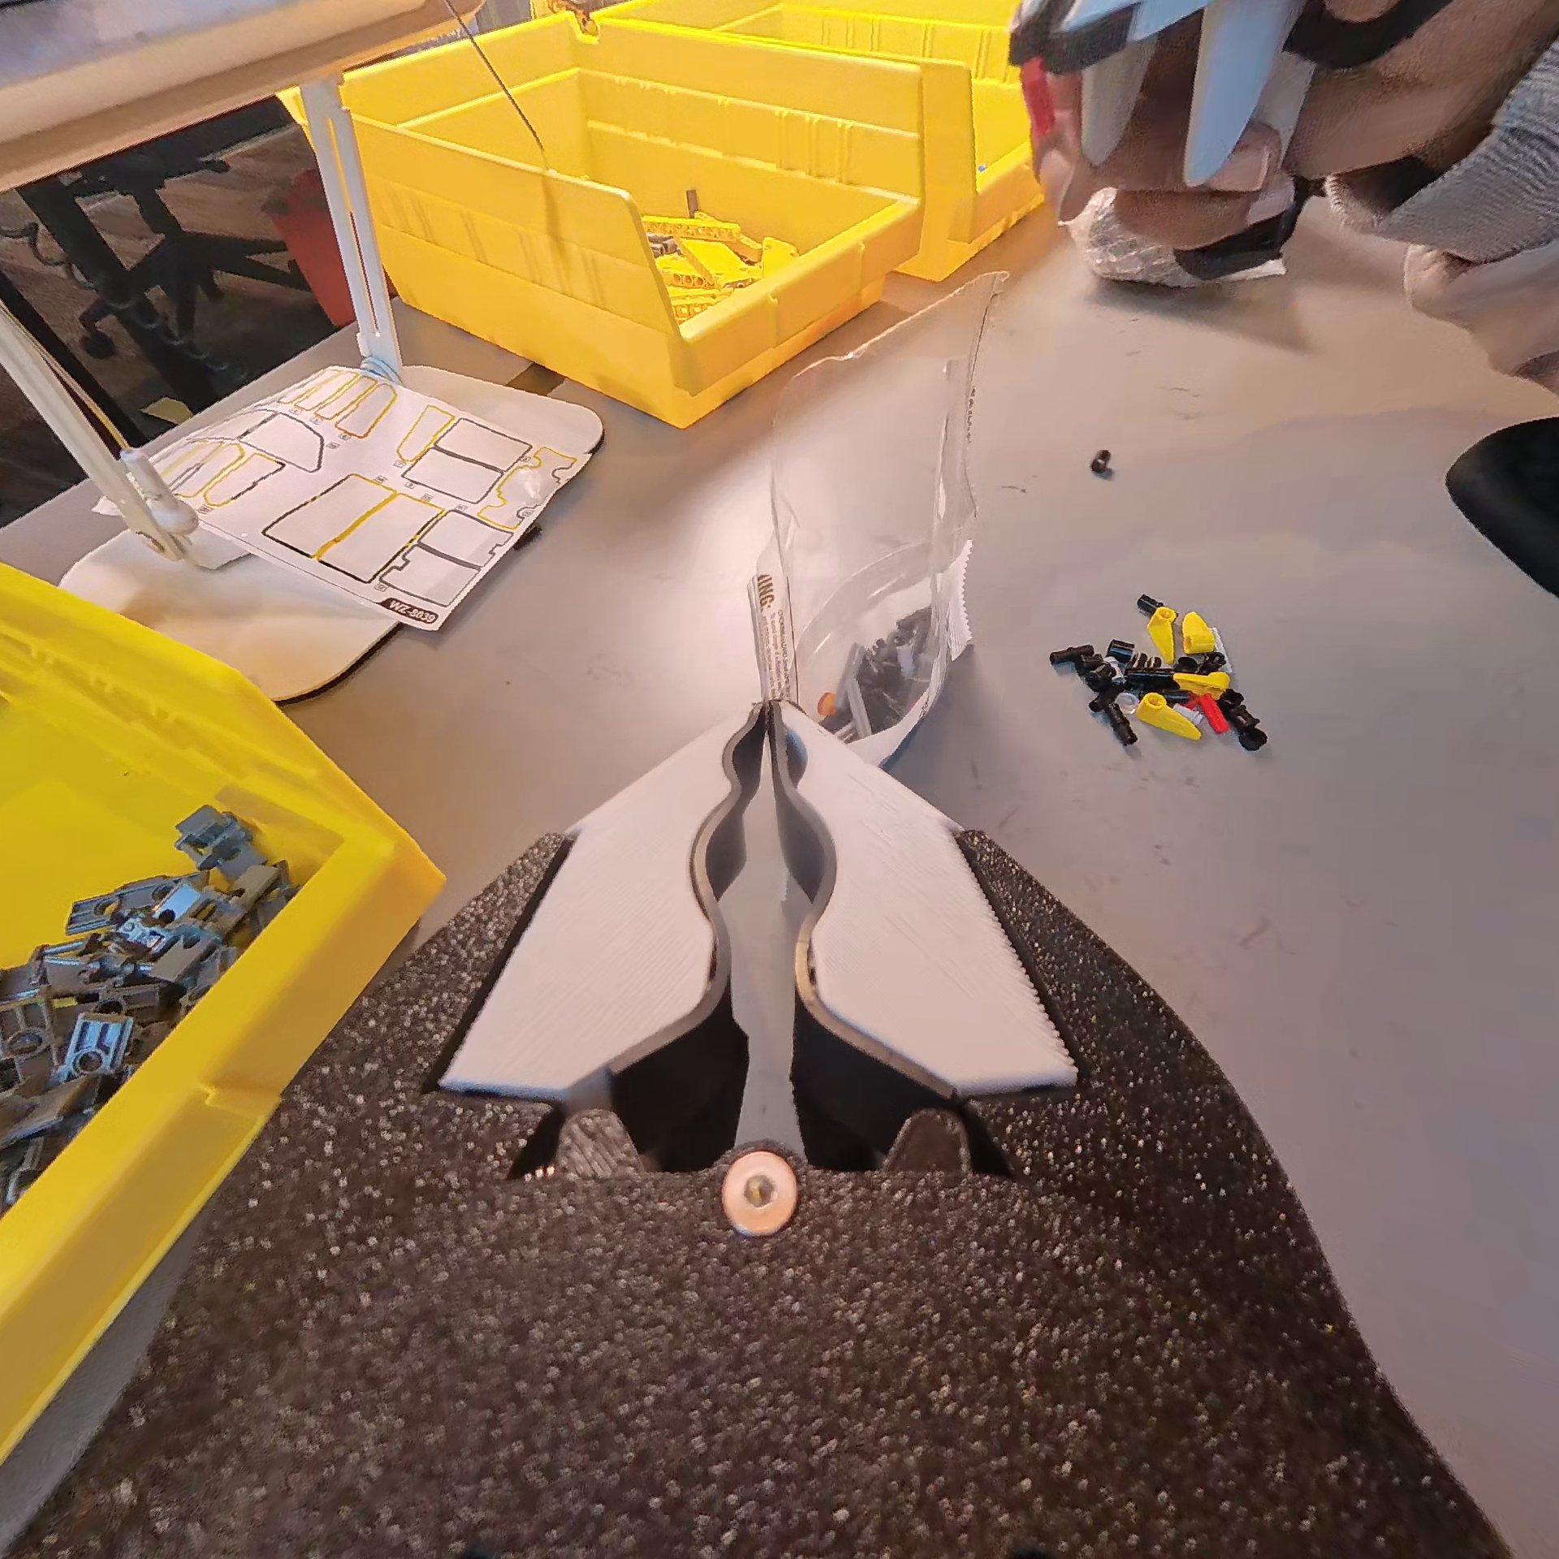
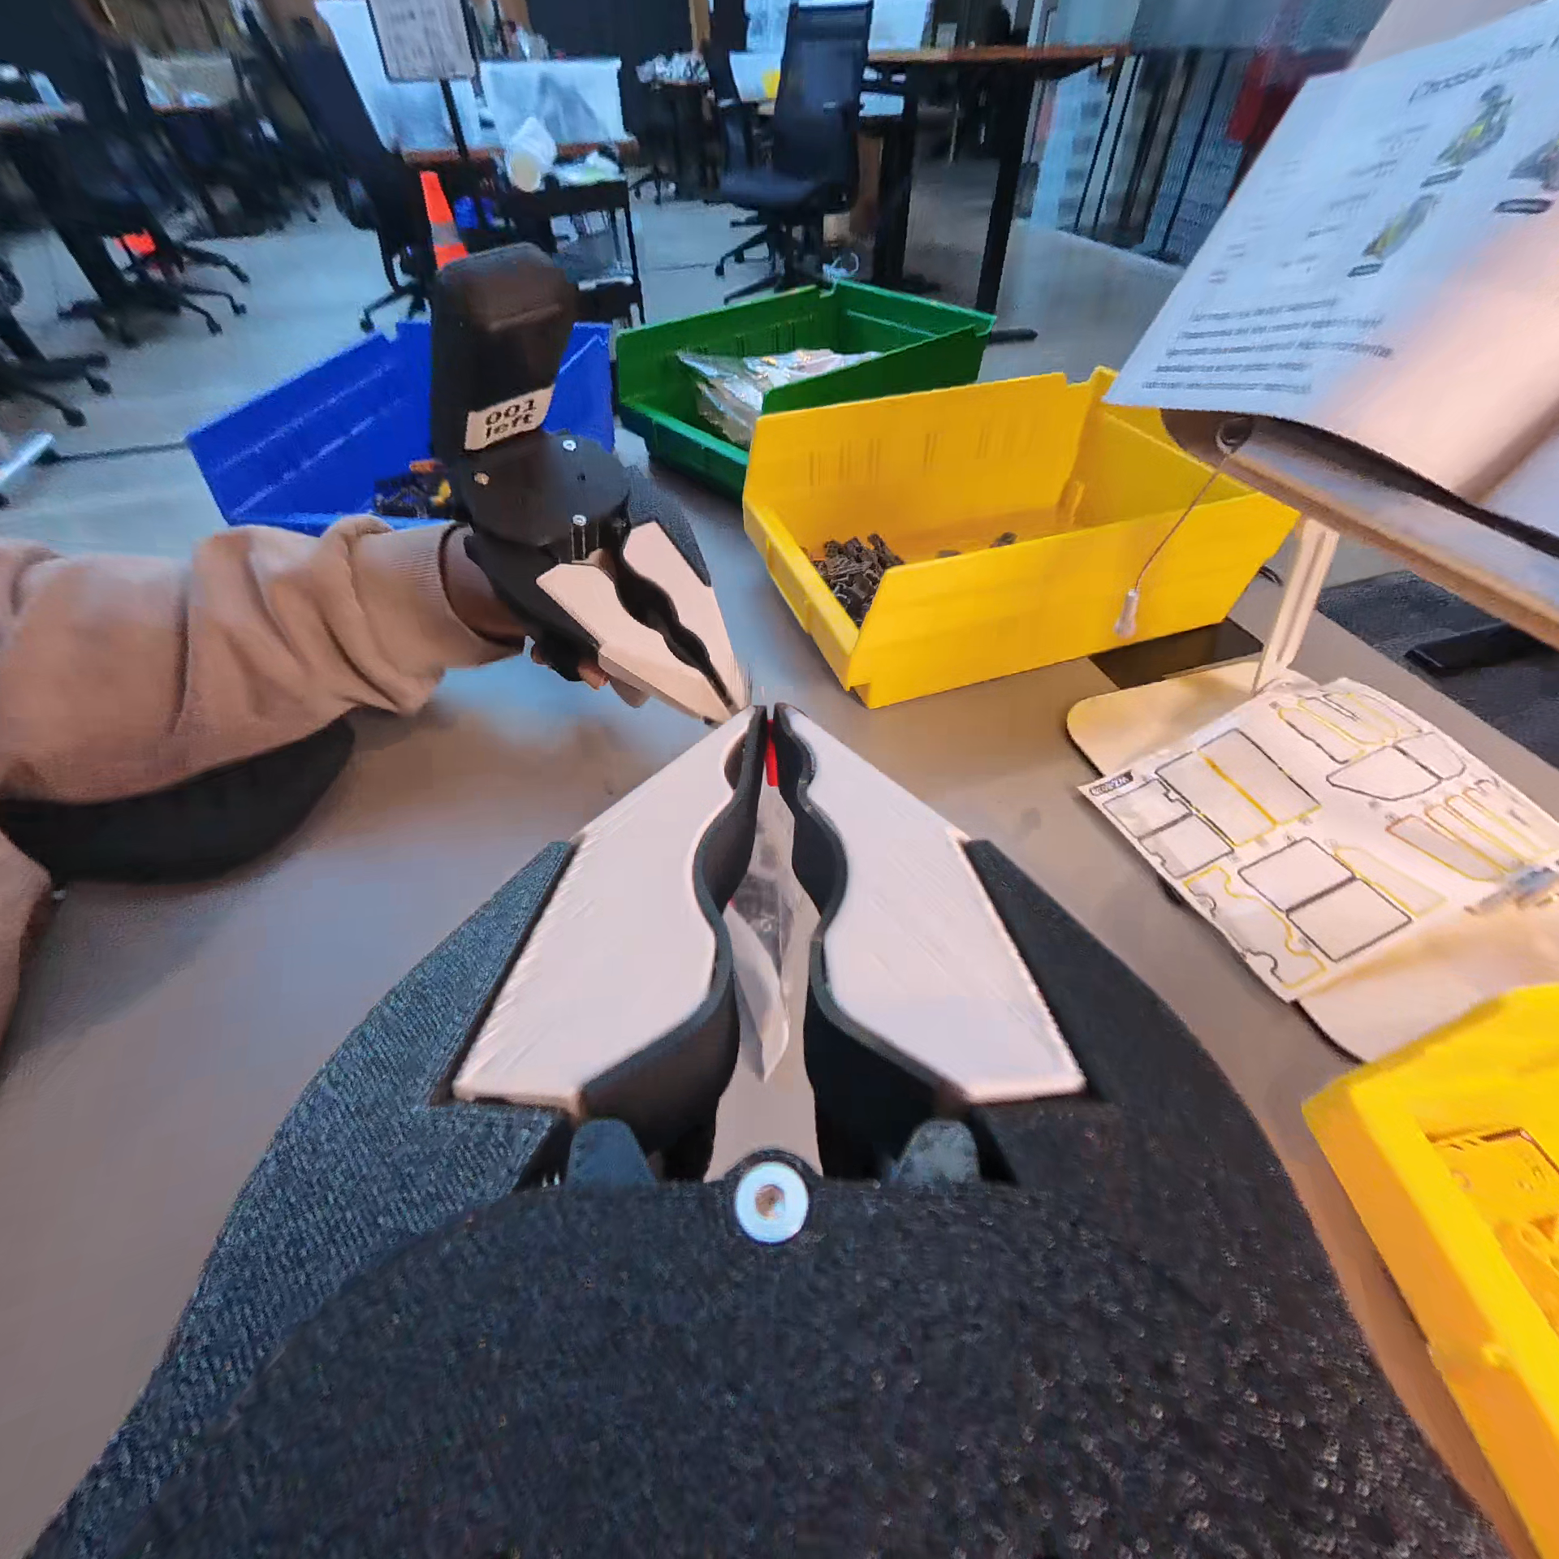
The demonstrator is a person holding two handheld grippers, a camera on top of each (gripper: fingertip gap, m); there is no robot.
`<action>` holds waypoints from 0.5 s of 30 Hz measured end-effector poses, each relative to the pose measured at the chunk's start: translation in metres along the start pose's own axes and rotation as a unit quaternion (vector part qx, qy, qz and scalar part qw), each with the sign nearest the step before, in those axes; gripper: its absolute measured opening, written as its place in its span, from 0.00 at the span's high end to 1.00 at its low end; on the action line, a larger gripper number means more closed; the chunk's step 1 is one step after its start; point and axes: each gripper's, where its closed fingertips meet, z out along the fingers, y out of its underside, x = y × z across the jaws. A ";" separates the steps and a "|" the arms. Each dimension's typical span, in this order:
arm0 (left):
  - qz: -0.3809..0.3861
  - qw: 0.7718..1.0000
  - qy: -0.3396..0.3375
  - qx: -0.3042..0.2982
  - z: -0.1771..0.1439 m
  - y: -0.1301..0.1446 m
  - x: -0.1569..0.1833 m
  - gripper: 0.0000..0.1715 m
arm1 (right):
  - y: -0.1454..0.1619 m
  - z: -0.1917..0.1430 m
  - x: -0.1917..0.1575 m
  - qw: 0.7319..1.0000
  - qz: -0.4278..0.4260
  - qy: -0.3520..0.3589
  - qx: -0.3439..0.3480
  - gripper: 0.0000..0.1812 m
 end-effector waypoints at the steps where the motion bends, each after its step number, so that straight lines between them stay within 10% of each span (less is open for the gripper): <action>1: 0.001 1.000 0.001 0.001 0.000 0.000 0.001 1.00 | 0.001 0.009 -0.001 1.000 -0.018 -0.001 -0.018 0.99; 11: 0.002 1.000 0.009 -0.002 -0.003 0.001 0.002 1.00 | -0.010 0.015 0.049 0.997 0.024 0.064 0.018 0.88; 15: 0.005 1.000 0.016 -0.002 -0.004 0.002 0.004 1.00 | 0.043 0.009 0.097 0.985 0.014 0.154 -0.080 0.89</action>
